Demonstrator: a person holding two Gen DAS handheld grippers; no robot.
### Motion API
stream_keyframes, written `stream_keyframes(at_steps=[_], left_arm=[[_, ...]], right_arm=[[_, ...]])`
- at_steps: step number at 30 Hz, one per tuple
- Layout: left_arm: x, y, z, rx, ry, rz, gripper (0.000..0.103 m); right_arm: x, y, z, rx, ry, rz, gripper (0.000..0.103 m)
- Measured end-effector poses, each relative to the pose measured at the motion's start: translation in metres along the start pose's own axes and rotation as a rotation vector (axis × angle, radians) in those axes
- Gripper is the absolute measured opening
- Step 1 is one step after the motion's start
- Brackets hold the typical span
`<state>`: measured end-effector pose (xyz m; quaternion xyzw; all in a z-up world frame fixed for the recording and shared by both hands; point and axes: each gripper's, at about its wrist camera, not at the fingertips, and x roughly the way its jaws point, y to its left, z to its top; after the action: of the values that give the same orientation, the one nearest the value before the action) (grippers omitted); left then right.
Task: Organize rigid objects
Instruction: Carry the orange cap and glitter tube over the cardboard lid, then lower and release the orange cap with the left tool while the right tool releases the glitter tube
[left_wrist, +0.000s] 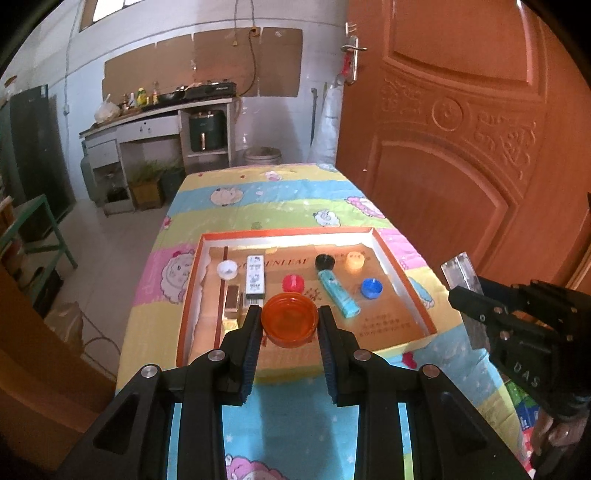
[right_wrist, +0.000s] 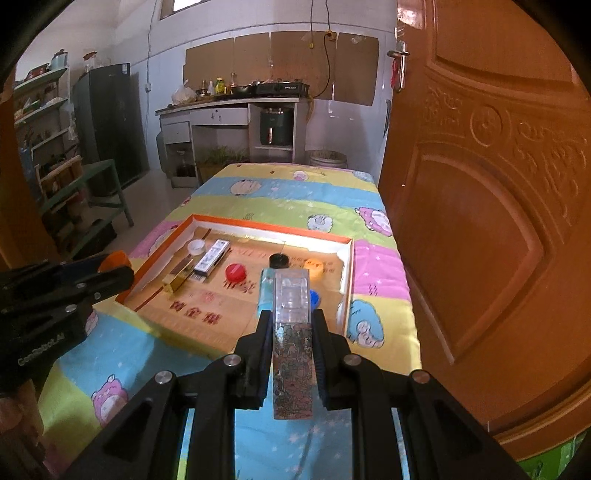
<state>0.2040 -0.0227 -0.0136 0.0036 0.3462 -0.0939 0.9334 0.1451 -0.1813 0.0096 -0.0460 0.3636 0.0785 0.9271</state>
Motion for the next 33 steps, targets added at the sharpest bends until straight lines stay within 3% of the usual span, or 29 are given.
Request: stream_keyframes(at_steps=[20, 33], left_arm=[[0.057, 0.014, 0.045, -0.016, 0.053, -0.026, 0.031], [0.100, 0.019, 0.031, 0.001, 0.136, -0.030, 0.031]], right_arm=[[0.074, -0.027, 0.064, 0.008, 0.049, 0.064, 0.020], [0.139, -0.001, 0.087, -0.010, 0.113, 0.168, 0.020]])
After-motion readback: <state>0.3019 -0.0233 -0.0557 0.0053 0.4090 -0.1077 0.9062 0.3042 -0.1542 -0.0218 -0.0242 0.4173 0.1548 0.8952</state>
